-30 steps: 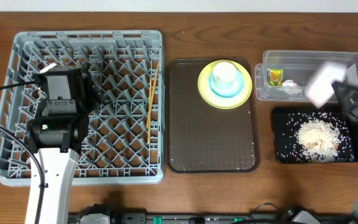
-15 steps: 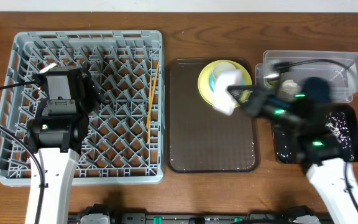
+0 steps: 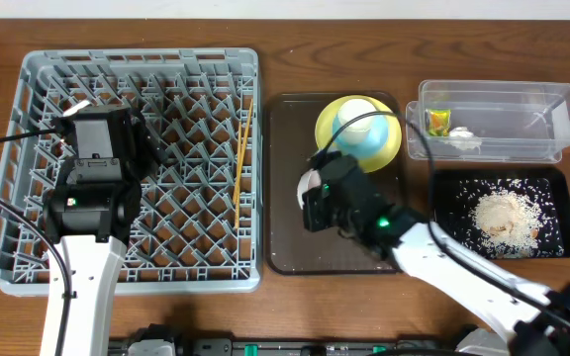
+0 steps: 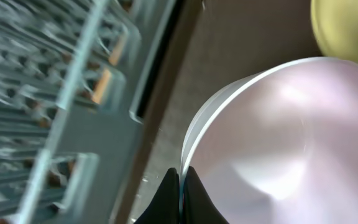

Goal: Sort waste into correct bins and load items into the dishwasher rack
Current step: 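Carry the empty white bowl left and lower it onto the brown tray, then open the right gripper and retract it back over the black tray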

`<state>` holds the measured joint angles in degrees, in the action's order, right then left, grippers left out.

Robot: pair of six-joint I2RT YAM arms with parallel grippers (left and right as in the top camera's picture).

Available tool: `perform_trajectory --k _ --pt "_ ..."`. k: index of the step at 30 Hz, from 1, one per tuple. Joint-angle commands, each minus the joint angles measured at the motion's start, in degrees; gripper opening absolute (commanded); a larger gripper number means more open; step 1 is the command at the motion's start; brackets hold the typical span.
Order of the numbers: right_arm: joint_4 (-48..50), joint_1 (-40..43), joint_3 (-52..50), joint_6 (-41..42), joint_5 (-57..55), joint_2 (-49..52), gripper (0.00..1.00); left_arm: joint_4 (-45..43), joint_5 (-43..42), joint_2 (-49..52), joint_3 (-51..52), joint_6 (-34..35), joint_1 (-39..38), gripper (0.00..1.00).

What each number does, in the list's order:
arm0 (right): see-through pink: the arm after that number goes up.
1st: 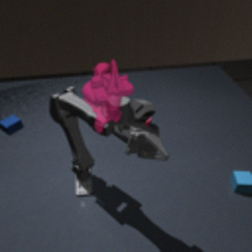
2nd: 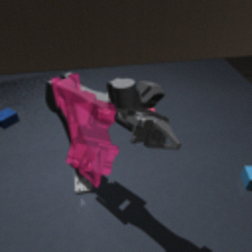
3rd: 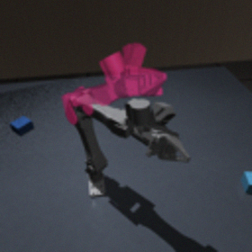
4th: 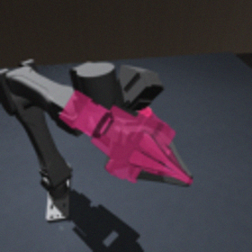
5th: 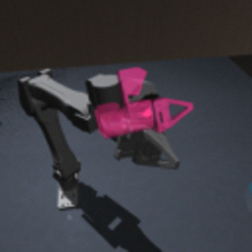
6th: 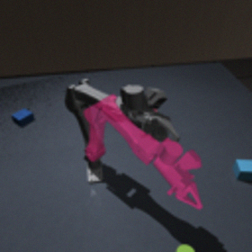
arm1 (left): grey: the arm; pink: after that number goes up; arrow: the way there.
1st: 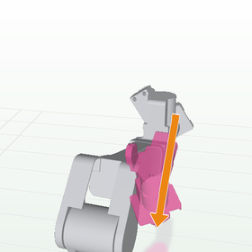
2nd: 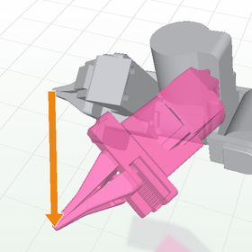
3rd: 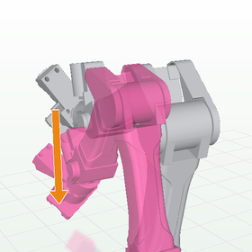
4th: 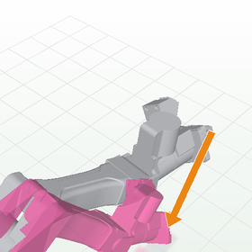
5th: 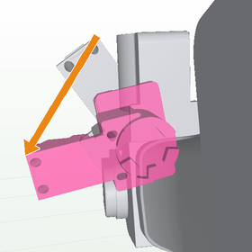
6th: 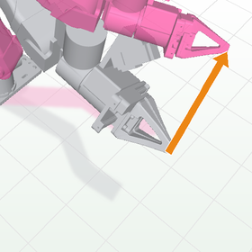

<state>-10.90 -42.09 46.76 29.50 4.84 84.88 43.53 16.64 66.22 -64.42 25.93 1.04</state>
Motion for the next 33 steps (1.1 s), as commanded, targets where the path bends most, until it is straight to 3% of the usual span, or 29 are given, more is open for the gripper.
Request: perform_trajectory --k 1,4,13,20,25,33 --pt "-0.2 -1.9 0.1 -2.0 -3.8 1.9 0.01 0.2 0.1 0.0 -1.4 0.7 0.3 0.95" --pt "-0.5 -2.7 0.1 -2.4 -4.0 3.2 0.08 0.2 0.1 0.0 -1.4 0.7 0.3 0.95" --pt "-1.9 -0.8 0.3 -4.5 -4.0 -3.3 0.83 0.2 0.1 0.0 -1.4 0.7 0.3 0.95" --pt "-16.5 11.5 0.4 -5.6 -12.3 -17.9 0.87 0.2 0.1 0.0 -1.4 0.7 0.3 0.95" --pt "-27.7 25.0 0.4 -6.4 -18.2 -27.6 0.99 0.2 0.1 0.0 -1.4 0.7 0.3 0.95" --pt "-38.2 38.4 0.4 -6.4 -18.5 -33.5 0.99 0.2 0.1 0.0 -1.4 0.7 0.3 0.95"
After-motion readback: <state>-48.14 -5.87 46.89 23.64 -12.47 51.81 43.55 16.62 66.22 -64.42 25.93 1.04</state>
